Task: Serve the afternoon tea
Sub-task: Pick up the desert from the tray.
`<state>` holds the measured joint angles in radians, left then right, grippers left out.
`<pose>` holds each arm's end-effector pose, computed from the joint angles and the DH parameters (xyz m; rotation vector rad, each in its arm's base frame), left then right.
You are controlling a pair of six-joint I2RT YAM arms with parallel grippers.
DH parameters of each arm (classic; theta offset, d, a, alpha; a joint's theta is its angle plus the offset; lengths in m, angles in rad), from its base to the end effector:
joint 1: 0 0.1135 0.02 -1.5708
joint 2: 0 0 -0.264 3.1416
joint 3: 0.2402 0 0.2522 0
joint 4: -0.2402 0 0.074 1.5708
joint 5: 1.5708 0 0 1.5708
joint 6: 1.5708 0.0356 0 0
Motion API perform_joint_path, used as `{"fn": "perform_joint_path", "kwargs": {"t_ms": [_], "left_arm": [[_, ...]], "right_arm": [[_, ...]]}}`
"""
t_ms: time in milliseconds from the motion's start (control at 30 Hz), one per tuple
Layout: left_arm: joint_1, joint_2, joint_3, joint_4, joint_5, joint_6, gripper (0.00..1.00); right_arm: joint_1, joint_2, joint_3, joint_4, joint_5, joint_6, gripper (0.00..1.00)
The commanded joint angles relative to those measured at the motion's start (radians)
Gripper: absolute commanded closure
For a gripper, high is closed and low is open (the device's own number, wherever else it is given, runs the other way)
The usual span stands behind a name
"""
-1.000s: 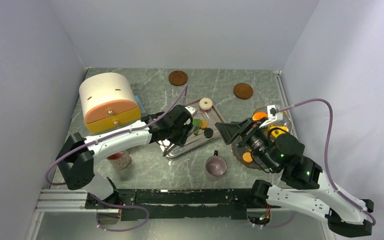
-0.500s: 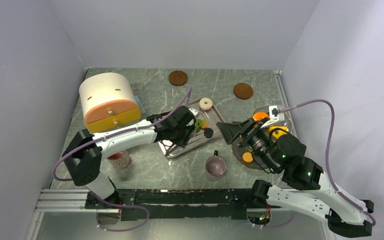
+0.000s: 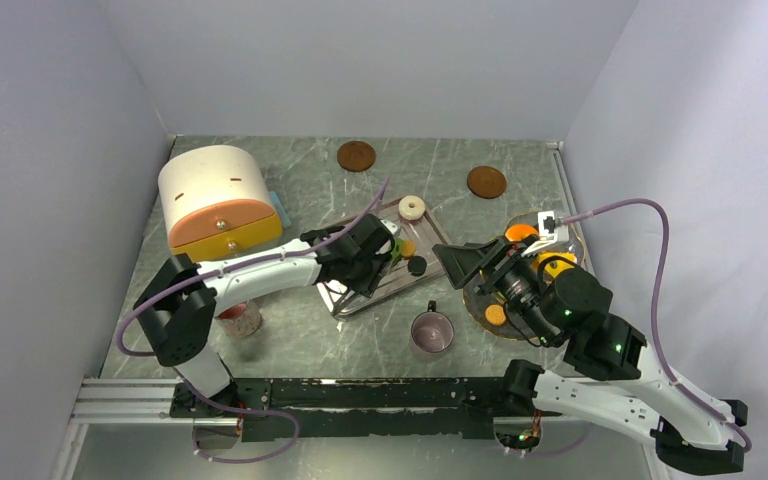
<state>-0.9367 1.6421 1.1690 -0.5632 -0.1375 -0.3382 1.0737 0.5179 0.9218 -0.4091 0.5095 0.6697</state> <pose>0.2053 -0.2709 0.2246 0.7247 2.5165 -0.2818 0.0617 0.0773 0.3951 0.0854 1.6572 0.9540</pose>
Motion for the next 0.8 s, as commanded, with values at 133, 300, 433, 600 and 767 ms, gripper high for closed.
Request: {"fn": "perform_joint_path", "kwargs": {"t_ms": [133,300,433,600,767], "left_arm": [[0.007,0.022,0.022,0.057,0.006,0.013,0.56],[0.007,-0.004,0.027,0.024,-0.008,-0.001,0.60],[0.007,-0.033,0.025,0.004,-0.022,-0.005,0.65],[0.007,-0.060,0.029,-0.013,-0.025,-0.013,0.68],[0.007,-0.078,0.026,-0.032,-0.022,-0.027,0.69]], "right_arm": [[0.004,-0.007,-0.006,0.024,0.019,-0.009,0.03],[0.004,-0.014,-0.011,0.023,0.021,-0.006,0.03],[0.003,-0.017,-0.018,0.030,0.020,-0.008,0.03],[0.003,-0.010,-0.017,0.027,0.017,-0.006,0.03],[0.003,-0.012,-0.019,0.032,0.021,-0.010,0.03]]}}
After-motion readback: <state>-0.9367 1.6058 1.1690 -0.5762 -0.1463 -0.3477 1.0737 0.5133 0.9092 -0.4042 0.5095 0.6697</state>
